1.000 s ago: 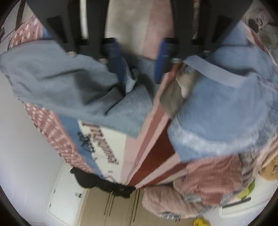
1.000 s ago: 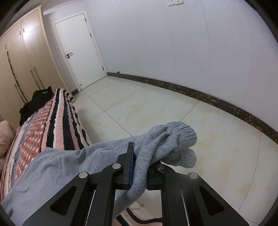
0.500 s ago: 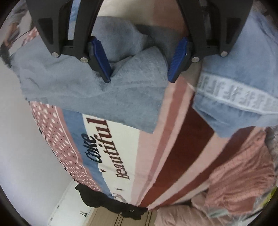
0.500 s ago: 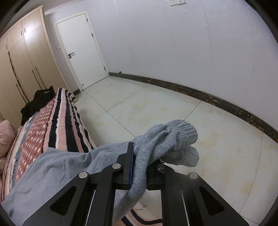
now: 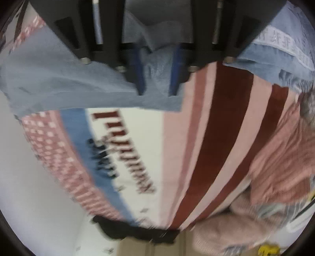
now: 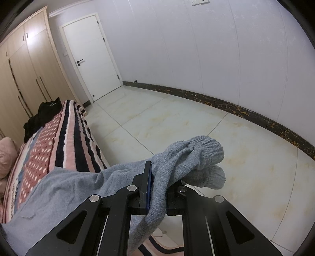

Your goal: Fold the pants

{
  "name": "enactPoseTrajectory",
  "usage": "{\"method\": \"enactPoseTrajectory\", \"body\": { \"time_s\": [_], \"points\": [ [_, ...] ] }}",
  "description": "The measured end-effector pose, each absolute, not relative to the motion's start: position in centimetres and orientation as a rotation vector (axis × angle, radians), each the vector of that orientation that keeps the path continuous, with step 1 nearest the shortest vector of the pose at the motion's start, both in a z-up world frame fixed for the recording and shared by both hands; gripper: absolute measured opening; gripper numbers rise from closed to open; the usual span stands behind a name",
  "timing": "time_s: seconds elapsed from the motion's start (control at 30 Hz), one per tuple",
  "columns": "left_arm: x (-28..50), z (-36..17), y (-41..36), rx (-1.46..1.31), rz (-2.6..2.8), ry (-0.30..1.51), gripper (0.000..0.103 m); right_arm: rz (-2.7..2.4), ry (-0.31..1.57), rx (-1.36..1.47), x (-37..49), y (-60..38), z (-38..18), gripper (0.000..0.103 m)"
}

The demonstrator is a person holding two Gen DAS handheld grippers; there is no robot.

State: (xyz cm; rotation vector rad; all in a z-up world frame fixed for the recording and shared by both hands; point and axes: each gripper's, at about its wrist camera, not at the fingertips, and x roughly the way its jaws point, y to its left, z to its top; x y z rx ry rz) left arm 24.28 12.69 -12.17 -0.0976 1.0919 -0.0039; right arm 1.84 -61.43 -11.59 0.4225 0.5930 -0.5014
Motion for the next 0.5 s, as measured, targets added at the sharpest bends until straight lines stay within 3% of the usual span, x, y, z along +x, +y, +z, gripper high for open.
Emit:
{"method": "enactPoseTrajectory", "body": {
  "time_s": [0.07,0.1,0.33,0.5],
  "points": [
    [24.4,-12.2,13.2,-0.074,0.058,1.08,0.061,-0.501,0.592,0.423,1.7,-61.3,-11.7,0.004],
    [24.1,-11.9,13.3,-0.067,0.07,1.063,0.064,-0.502,0.593,0.424,1.8,-61.4,-11.6,0.004],
    [18.9,-8.3,13.7,-0.17,-0.028,0.994,0.067,-0.5,0.595,0.423,1.8,-61.3,-11.7,0.004],
    [15.6,-10.1,12.5,-0.324,-0.17,1.039,0.067,-0.496,0.594,0.426,1.7,-61.1,-11.7,0.004]
  ]
}}
